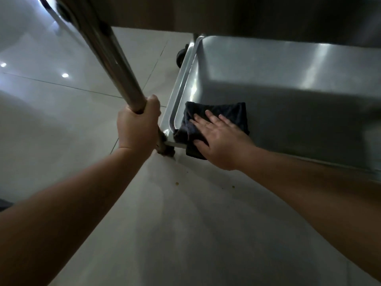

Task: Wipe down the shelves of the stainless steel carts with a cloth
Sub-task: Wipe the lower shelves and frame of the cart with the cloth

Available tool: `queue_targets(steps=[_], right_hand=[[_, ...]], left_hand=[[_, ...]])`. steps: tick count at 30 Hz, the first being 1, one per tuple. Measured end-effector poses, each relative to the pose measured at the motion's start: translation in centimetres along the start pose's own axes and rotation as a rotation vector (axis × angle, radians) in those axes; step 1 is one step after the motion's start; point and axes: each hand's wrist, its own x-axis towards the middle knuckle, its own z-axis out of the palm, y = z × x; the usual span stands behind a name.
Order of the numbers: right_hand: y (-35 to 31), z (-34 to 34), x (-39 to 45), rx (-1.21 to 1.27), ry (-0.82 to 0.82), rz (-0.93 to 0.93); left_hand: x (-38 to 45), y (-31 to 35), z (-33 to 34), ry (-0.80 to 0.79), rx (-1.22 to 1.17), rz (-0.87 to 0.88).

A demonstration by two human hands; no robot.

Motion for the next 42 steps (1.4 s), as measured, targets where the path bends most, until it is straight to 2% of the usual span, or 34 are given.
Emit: queue_targets(steps=[3, 5, 7, 9, 13, 19, 26, 33, 38, 42], right_hand=[[3.5, -0.5, -3.2, -0.031, -0.018, -0.003], [5.7, -0.8, -5.1, -0.06, -0.036, -0.018], [7.6, -0.9, -6.9, -0.091, -0.051, -0.027], [9.4, -1.0, -8.5, -0.108, -0.054, -0.031], [12.3, -1.2, -11.5, -0.119, -0.1, -0.069], [16.7, -1.7, -16.5, -0.11, -0.1, -0.05], [23.2, -2.4, -24.7, -0.122, -0.068, 0.039], [29.1, -3.0, -33.2, -0.129, -0.037, 0.165], [32.2, -3.2, -37.7, -0.132, -0.027, 0.286], [34.4, -3.1, -41.1, -0.108, -0.016, 0.397]], left_hand=[[-0.9, -1.9, -1.1, -0.041, 0.268, -0.013], [-3.3, -4.1, -1.5, -0.074, 0.415, -0.097], [-6.8, -6.0, -1.0, -0.205, 0.559, -0.233], [-9.7, -6.6, 0.5, -0.388, 0.686, -0.244], [-11.9, -3.9, 4.7, -0.608, 0.77, 0.139], [-13.8, 0.2, 12.4, -0.616, 0.759, 0.5], [-16.9, 0.9, 16.6, -0.742, 0.848, 0.696], [-20.2, 1.5, 22.8, -0.95, 0.963, 0.837], [-23.8, 2.3, 27.7, -0.982, 0.993, 0.952], [-26.4, 3.5, 31.4, -1.008, 0.969, 0.949]])
